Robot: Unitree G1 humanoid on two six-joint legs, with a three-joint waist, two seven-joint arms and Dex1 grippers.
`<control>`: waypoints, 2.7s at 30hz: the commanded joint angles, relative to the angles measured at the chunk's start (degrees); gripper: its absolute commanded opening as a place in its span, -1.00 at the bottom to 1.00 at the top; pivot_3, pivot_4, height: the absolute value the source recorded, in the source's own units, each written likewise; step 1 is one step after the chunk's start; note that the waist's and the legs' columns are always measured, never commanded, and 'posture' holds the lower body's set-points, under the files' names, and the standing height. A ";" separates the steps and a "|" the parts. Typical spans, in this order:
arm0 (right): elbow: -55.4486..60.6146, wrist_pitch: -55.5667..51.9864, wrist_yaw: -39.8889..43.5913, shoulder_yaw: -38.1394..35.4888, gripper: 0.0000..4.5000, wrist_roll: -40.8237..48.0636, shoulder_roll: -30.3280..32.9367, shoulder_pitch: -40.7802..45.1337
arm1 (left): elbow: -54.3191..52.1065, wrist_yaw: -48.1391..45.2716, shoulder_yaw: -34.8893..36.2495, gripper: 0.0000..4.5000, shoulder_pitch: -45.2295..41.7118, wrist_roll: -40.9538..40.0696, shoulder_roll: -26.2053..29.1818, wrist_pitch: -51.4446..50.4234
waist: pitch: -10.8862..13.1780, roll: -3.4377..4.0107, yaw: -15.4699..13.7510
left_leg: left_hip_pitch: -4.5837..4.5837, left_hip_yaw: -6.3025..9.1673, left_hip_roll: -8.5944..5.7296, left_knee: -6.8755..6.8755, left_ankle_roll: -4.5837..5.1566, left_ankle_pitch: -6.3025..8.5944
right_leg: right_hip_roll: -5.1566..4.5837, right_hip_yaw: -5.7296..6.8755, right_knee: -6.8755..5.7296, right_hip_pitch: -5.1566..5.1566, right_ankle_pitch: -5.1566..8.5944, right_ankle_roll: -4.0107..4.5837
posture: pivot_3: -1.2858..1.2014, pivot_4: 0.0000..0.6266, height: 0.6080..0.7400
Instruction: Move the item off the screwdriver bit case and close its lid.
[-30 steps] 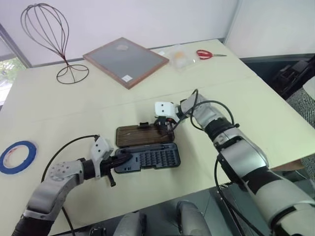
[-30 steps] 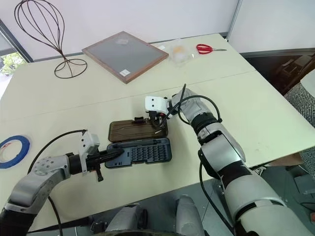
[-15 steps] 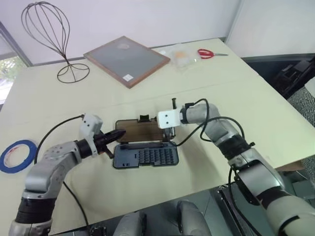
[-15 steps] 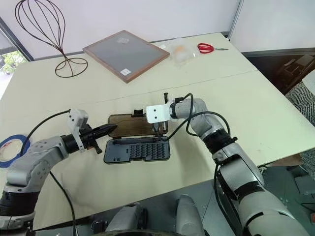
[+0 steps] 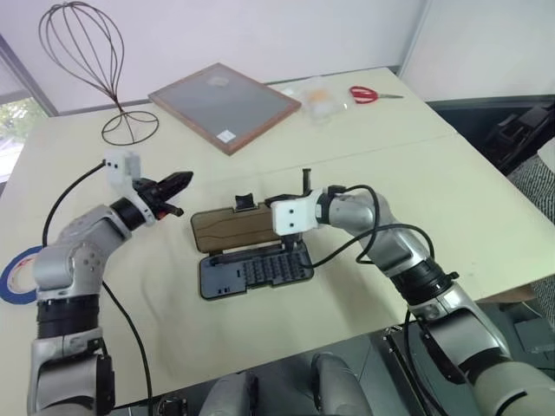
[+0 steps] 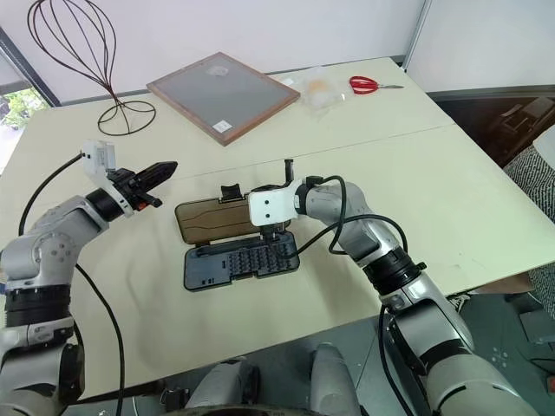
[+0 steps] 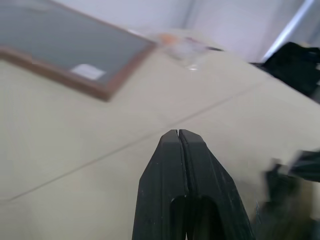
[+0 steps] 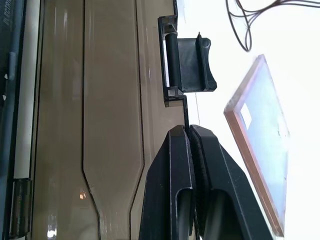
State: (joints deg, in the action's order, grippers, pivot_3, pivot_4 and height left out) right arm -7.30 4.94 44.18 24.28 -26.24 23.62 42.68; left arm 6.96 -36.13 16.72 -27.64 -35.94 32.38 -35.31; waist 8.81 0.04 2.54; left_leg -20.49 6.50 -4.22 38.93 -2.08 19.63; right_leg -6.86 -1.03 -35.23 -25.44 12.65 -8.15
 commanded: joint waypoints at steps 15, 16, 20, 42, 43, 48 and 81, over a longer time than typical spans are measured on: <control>5.11 -2.76 -0.59 -0.93 -0.98 0.71 -0.24 0.30 | 7.49 -14.49 -9.82 -1.00 2.11 10.58 1.66 9.48 | 0.01 -0.01 -0.03 | -0.03 0.00 -0.01 -0.01 0.00 0.00 | 0.00 0.01 0.02 -0.01 0.00 0.00 | 0.03 -0.52 1.00; 5.24 -2.90 -0.55 -0.89 -0.98 0.71 -0.23 0.24 | 7.29 -14.88 -9.87 -1.00 2.23 10.62 1.62 9.31 | 0.01 -0.01 -0.03 | -0.03 0.00 -0.01 -0.01 0.00 0.00 | 0.00 0.01 0.02 -0.01 0.00 0.00 | 0.03 -0.52 1.00; 5.64 -3.42 -0.43 -0.92 -0.98 0.83 -0.25 0.04 | 7.15 -15.92 -9.81 -1.00 2.12 10.53 1.29 8.86 | 0.01 -0.01 -0.05 | -0.03 0.00 -0.01 0.00 0.01 0.00 | 0.00 0.01 0.01 0.00 0.00 0.00 | 0.03 -0.52 1.00; 25.31 -30.25 15.42 -15.61 0.97 18.90 11.85 -1.31 | 2.52 -22.14 -11.06 -1.00 0.99 8.35 2.94 4.69 | 0.02 -0.04 -0.65 | -0.11 0.04 -0.01 0.07 0.05 0.03 | -0.01 0.03 0.03 0.01 0.00 0.00 | 0.03 -0.52 1.00; 25.59 -30.80 15.08 -15.88 0.97 19.23 12.66 -1.60 | 1.87 -22.69 -10.88 -1.00 0.92 7.93 3.26 4.05 | 0.02 -0.04 -0.70 | -0.12 0.03 -0.01 0.07 0.06 0.03 | -0.01 0.03 0.04 0.01 0.00 0.00 | 0.03 -0.52 1.00; 26.93 -33.66 14.82 -16.75 0.97 20.76 16.02 -3.39 | -1.24 -24.66 -9.89 -1.00 0.19 4.77 5.47 -1.28 | 0.03 -0.05 -0.77 | -0.10 -0.01 0.01 0.07 0.07 0.04 | -0.02 0.02 0.02 0.00 0.00 0.00 | 0.03 -0.52 1.00; 31.73 -49.14 10.16 -18.60 0.97 39.03 13.49 -6.65 | -7.59 -31.79 -25.66 -1.00 13.66 11.90 10.11 3.78 | 0.02 -0.01 -1.79 | 0.05 -0.07 0.05 0.07 0.12 0.07 | -0.03 -0.03 0.05 0.13 0.00 0.00 | 0.03 -0.52 1.00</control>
State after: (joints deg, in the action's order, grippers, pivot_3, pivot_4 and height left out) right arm 21.63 -43.52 53.79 7.66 10.33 37.07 35.94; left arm -3.46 -68.56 -6.46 -15.63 -27.91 41.69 -30.66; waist 8.83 0.03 0.75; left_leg -20.42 6.43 -4.18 39.00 -1.96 19.70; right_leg -6.89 -1.06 -35.18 -25.28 12.66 -8.14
